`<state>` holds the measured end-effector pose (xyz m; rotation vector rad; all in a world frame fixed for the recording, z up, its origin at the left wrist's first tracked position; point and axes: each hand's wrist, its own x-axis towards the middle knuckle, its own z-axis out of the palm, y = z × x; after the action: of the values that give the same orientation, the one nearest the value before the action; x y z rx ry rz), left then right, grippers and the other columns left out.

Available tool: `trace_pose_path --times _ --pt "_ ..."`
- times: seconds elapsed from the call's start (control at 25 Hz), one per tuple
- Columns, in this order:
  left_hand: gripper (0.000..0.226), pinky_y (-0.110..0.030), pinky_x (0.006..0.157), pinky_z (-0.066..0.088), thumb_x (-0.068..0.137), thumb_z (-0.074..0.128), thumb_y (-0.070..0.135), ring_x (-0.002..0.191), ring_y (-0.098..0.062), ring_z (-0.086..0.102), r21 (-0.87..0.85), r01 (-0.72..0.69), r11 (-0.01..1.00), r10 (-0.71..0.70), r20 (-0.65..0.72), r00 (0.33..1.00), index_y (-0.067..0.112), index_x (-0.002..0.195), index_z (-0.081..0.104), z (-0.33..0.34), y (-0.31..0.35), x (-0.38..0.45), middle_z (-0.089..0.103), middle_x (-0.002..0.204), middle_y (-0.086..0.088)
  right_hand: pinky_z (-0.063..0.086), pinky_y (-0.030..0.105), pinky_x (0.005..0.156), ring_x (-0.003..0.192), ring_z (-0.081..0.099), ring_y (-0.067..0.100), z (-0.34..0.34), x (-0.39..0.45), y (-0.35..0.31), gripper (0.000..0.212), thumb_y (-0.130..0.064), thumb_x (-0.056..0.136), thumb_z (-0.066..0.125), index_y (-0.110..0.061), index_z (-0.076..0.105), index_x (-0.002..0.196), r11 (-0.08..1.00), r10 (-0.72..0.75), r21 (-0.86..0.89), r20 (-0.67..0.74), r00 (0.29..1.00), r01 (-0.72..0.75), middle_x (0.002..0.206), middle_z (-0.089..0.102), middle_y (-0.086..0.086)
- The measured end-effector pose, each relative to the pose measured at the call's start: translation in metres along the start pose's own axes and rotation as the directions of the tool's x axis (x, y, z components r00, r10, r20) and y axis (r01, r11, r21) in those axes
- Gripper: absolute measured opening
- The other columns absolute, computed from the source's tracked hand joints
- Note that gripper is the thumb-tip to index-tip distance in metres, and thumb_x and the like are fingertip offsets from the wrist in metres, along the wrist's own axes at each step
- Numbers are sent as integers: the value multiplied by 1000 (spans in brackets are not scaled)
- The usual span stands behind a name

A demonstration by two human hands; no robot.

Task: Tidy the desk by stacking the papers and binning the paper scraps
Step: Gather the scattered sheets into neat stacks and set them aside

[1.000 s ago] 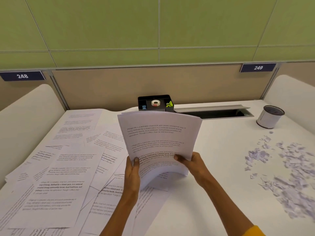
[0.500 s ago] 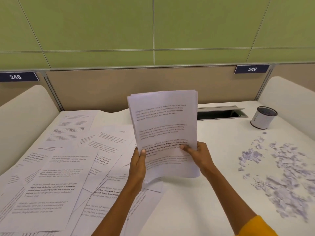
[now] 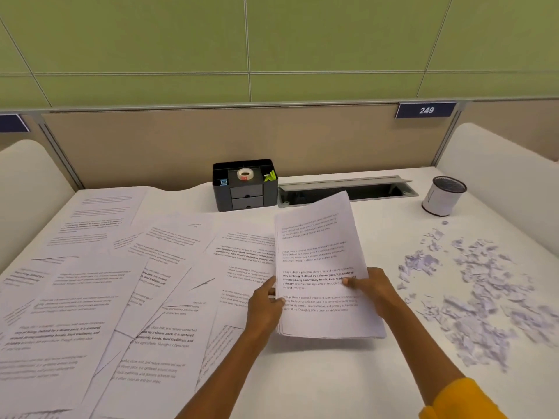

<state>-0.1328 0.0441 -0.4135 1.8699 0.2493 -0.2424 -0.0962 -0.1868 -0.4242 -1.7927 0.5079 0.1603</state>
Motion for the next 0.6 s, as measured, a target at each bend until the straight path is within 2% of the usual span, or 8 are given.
trace_pose_path --times 0.16,0.32,0.4,0.52,0.6 --pt "48 -18 83 42 90 52 -3 95 -15 54 108 -7 994 6 8 1000 10 136 45 14 -4 -6 59 116 -4 56 51 82 82 69 37 -6 6 10 30 -6 70 78 1 68 97 994 61 -90 -72 996 -67 93 71 21" --pt "51 -27 98 44 91 52 4 112 -21 56 246 0 969 -5 19 1000 9 140 40 28 -16 -1 56 129 -8 55 45 84 89 67 36 -7 5 14 30 -9 72 77 0 68 99 969 42 -235 -156 987 -79 98 70 19" --pt "49 -33 97 46 90 55 10 110 -23 57 306 12 952 -10 -9 1000 10 138 43 32 -23 3 59 122 -9 54 42 82 91 66 36 -6 3 14 29 -11 73 76 1 67 98 953 -16 -300 -177 984 -38 99 70 19" --pt "30 -37 89 49 87 58 12 102 -30 58 380 -1 925 26 -59 998 1 115 57 32 -22 3 59 106 -17 45 32 71 97 62 35 -6 -2 11 30 -15 78 72 4 63 99 886 -108 -464 -191 976 7 104 67 20" --pt "32 -36 92 45 88 58 12 108 -30 54 374 -7 927 40 -82 996 1 118 57 29 -19 1 53 113 -18 41 32 73 104 59 35 -4 -7 6 34 -19 83 68 3 59 107 819 -147 -574 -210 967 0 112 63 19"
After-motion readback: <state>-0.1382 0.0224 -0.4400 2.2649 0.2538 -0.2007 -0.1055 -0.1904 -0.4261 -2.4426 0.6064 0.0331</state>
